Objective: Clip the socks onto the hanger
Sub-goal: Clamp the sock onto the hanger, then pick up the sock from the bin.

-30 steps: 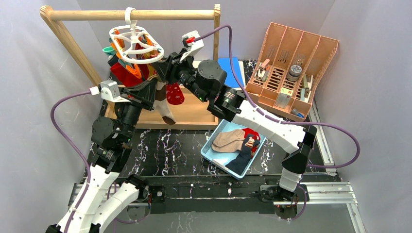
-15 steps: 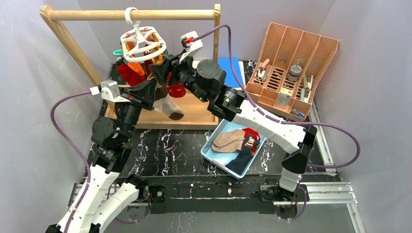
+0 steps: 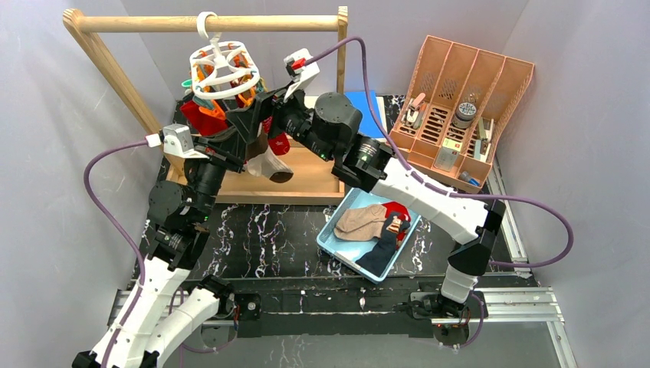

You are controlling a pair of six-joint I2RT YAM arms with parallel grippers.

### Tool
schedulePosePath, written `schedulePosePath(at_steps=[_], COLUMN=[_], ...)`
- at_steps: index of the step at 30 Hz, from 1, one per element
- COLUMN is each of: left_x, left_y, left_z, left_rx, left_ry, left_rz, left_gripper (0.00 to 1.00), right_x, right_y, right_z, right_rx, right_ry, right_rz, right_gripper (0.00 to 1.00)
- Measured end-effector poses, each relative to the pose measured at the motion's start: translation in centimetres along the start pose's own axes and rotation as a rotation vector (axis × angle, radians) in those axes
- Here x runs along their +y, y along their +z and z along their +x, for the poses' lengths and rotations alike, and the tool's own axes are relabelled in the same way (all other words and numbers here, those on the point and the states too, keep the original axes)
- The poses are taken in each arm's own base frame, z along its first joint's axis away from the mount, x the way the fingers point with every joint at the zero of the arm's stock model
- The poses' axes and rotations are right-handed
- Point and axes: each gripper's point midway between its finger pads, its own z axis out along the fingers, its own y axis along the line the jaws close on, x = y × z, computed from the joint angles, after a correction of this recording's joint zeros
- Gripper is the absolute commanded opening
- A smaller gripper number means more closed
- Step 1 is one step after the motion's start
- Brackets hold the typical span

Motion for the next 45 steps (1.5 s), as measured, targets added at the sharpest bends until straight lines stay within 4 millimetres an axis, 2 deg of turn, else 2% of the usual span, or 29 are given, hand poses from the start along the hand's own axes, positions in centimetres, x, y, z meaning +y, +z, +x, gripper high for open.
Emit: schedulePosePath(at_steps=[5,9,12,16,20,23,26,31,34,40,45], left_x=[0.0,0.0,0.0,0.1,-0.1,-0.2,-0.5,-0.8,-0.9,-1.2,-1.1], left_y=[0.0,0.1,0.3,0.4,0.5,0.7,0.9,1.0,0.9,-0.3,-3.1], left_z=[0.0,0.1,0.2,0.3,0.4,0.7,0.8,0.6,0.5,0.1,-0.7], left_rx=[0.001,0.004,0.007,0.009,0.015,0.022,0.025,0.016,0.012,0.015,0.019], left_ry=[0.000,0.000,0.001,0.000,-0.002,-0.009,-0.019,-0.032,-0.038,-0.031,0.000], left_rz=[-0.001,-0.001,-0.002,-0.003,0.004,0.014,0.025,0.039,0.047,0.058,0.056], left_gripper=[0.00,0.00,0.00,0.00,0.12,0.24,0.37,0.72,0.97,0.98,0.98], right_x=[0.7,1.2,1.3,0.6,-0.6,-2.3,-4.2,-7.2,-8.3,-9.5,-10.5], right_y=[-0.9,-2.3,-4.0,-7.0,-9.9,-12.2,-13.9,-16.2,-17.3,-19.2,-20.6], right_z=[-1.2,-3.0,-4.4,-5.2,-5.1,-3.8,-1.8,2.0,2.9,2.7,2.8], right_rx=[-0.006,-0.020,-0.036,-0.043,-0.043,-0.023,0.014,0.103,0.133,0.149,0.157], right_ry=[0.013,0.022,0.019,-0.008,-0.042,-0.078,-0.106,-0.152,-0.168,-0.186,-0.197], right_rz=[-0.021,-0.034,-0.034,-0.013,0.021,0.074,0.135,0.233,0.277,0.334,0.385], right_gripper=[0.98,0.98,0.98,0.98,0.98,0.98,0.98,0.98,0.98,0.98,0.98])
